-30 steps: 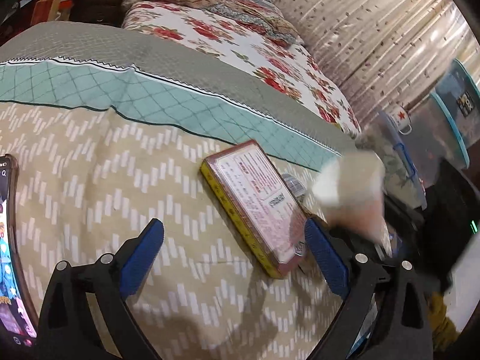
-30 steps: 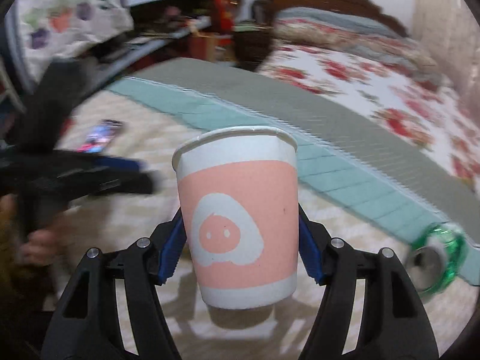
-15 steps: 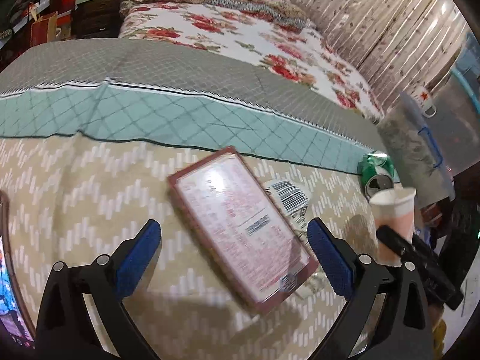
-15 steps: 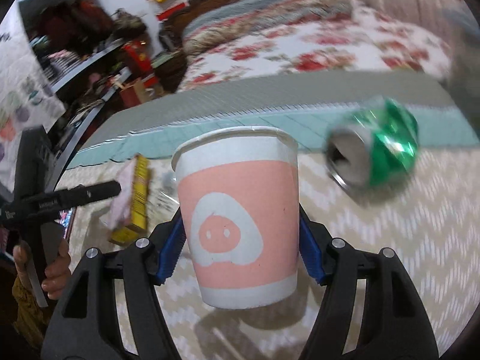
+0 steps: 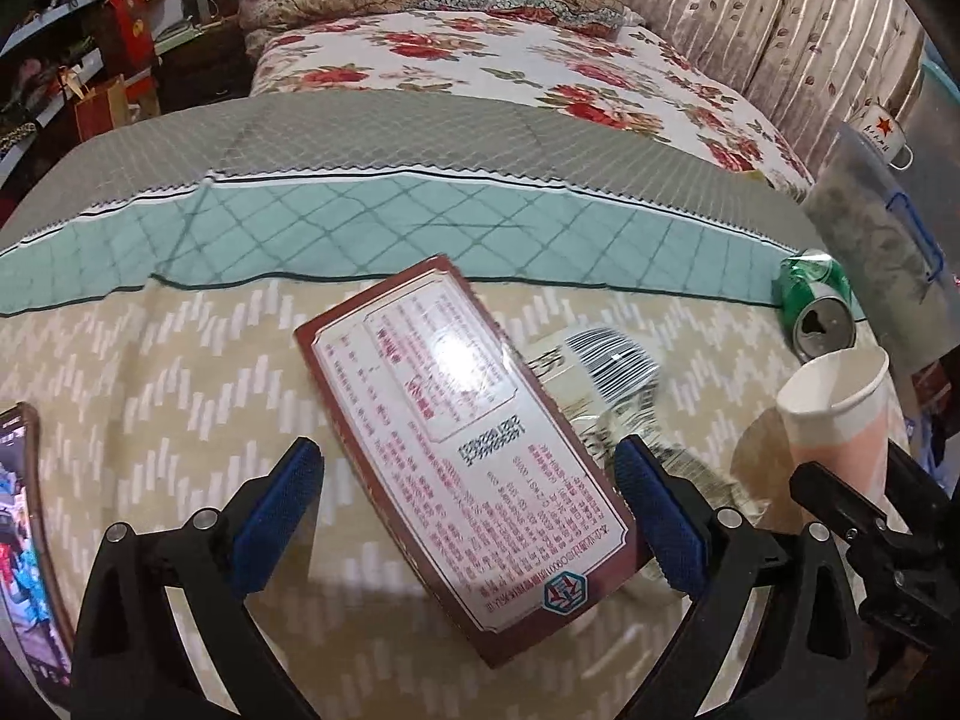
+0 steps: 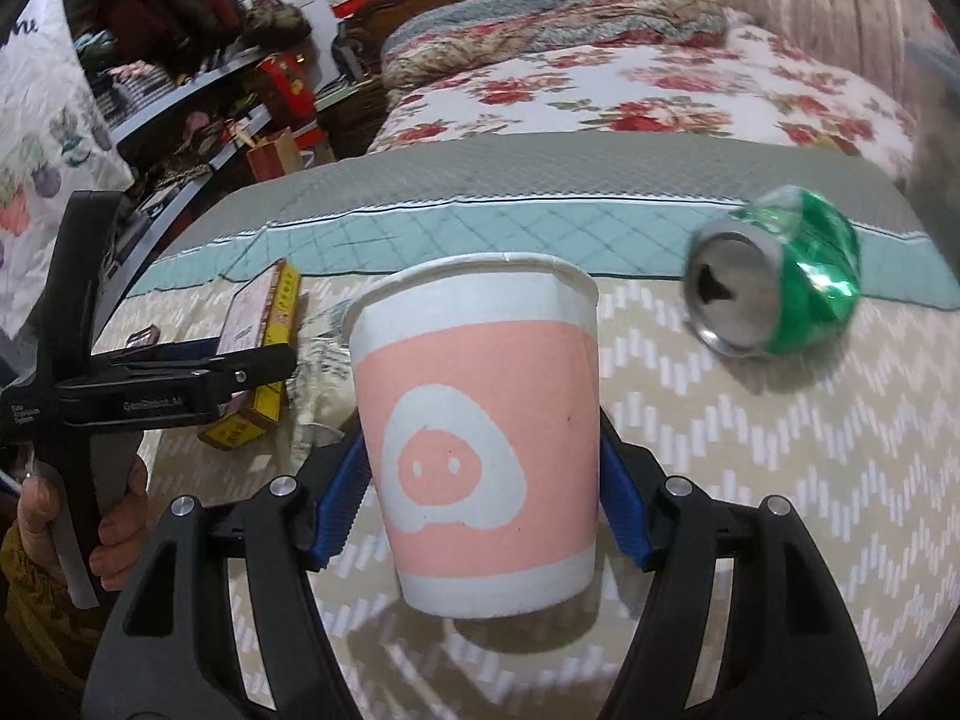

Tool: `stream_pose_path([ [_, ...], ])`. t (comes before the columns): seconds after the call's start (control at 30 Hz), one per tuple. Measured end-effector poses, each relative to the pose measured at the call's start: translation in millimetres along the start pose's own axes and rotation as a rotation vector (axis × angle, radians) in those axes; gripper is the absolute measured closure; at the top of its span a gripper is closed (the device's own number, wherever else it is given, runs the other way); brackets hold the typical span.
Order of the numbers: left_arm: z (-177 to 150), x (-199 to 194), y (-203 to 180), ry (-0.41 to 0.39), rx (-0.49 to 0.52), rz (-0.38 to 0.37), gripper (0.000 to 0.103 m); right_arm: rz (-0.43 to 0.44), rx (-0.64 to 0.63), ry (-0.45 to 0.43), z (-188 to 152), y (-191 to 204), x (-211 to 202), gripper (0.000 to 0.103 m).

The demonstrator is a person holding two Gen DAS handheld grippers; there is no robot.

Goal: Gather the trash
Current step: 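Grasp the yellow-and-red box with the left tool while the right tool holds the cup, then carry the box and cup to the wastebasket and open both tools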

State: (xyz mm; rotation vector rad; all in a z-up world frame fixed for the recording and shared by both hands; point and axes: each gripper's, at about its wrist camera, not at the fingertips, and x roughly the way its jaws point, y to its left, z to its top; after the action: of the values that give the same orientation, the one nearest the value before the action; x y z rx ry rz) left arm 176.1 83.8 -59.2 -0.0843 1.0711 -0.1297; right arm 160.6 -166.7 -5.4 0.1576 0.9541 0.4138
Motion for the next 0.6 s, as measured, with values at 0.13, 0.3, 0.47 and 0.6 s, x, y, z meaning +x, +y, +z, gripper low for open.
stream_pose_path([
  [0.13, -6.2, -7.5, 6.4, -0.008, 0.019, 0.03, 0.03, 0.009, -0.014, 0.01, -4.4, 7.2, 0.4, 0.034],
  [0.3, -17.7, -16.9, 12.5, -0.031, 0.045, 0.011, 0.04, 0.02, -0.013, -0.001, -8.7, 12.7, -5.7, 0.034],
  [0.47, -30.5, -28.6, 23.5, -0.048, 0.01, -0.041, 0.041, 0.034, 0.011, -0.028, -15.0, 9.0, -19.0, 0.034],
  [0.6, -37.9, -56.7, 26.4, -0.103, -0.015, -0.115, 0.041, 0.038, 0.047, -0.051, -23.5, -2.3, -34.2, 0.034],
])
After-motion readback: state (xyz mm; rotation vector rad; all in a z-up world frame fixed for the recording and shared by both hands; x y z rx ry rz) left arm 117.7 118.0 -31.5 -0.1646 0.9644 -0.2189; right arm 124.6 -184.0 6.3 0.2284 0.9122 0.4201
